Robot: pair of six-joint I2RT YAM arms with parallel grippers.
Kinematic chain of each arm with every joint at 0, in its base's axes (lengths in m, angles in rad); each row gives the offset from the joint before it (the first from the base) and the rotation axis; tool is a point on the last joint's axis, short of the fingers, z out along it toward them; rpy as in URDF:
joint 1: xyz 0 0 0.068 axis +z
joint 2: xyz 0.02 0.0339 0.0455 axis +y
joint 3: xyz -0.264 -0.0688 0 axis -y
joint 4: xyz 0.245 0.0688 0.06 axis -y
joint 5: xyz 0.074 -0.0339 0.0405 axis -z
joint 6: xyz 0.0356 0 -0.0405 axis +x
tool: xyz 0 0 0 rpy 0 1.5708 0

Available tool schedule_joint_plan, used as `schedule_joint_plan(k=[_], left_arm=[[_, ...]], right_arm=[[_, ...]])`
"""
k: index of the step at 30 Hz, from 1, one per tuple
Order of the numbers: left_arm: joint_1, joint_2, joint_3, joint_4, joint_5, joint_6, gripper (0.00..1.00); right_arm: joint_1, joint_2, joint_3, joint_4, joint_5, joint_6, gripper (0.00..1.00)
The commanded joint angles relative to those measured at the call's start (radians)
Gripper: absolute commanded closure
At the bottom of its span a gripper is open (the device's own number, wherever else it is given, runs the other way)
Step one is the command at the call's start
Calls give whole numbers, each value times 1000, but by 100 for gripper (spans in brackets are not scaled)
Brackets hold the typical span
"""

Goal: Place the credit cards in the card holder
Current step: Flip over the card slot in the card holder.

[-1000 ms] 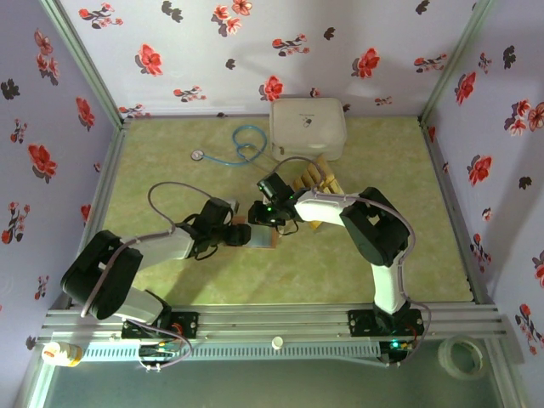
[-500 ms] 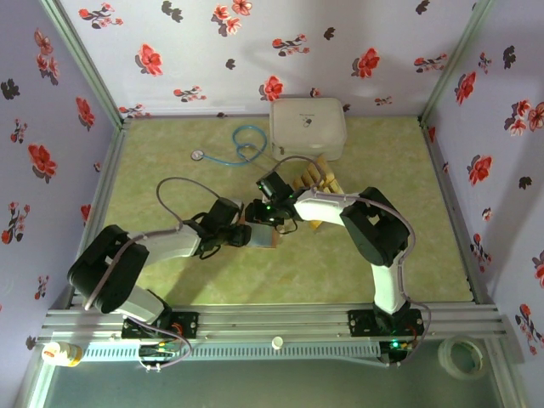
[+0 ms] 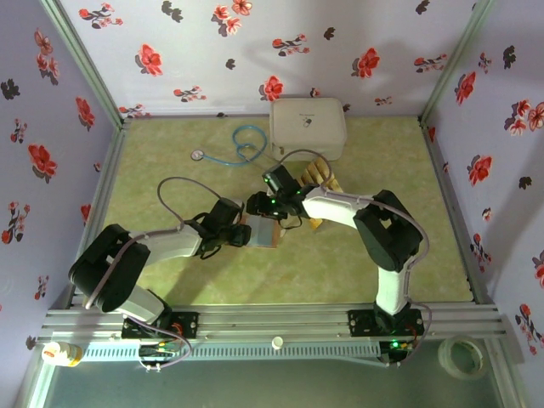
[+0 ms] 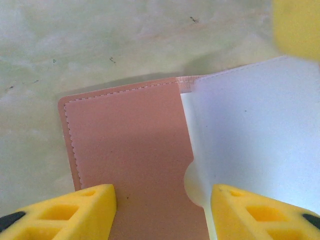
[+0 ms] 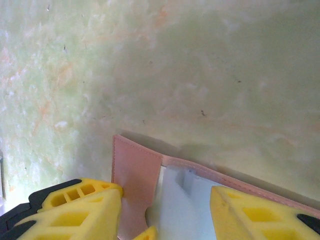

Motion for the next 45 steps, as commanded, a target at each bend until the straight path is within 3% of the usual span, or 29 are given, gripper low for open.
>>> schedule_joint_plan(k=[1, 19, 28, 36, 41, 45], left_arm=[[-10, 51, -33, -40, 20, 1, 46], [-10, -10, -22, -56, 19, -4, 44], [-1, -162, -34, -102, -15, -12, 31], [18, -419, -83, -160, -128, -110, 19], [32, -491, -68, -209, -132, -113, 10], [35, -506, -62, -219, -131, -108, 10]], right_arm=[[-6, -19, -40, 19, 23, 31, 50], [3, 42, -72, 253, -147, 215, 49], [4, 60, -79, 359, -190, 300, 50], [22, 63, -45, 337, -180, 311, 50], [37, 119, 0, 348, -174, 337, 51], [46, 163, 15, 367, -154, 362, 52]])
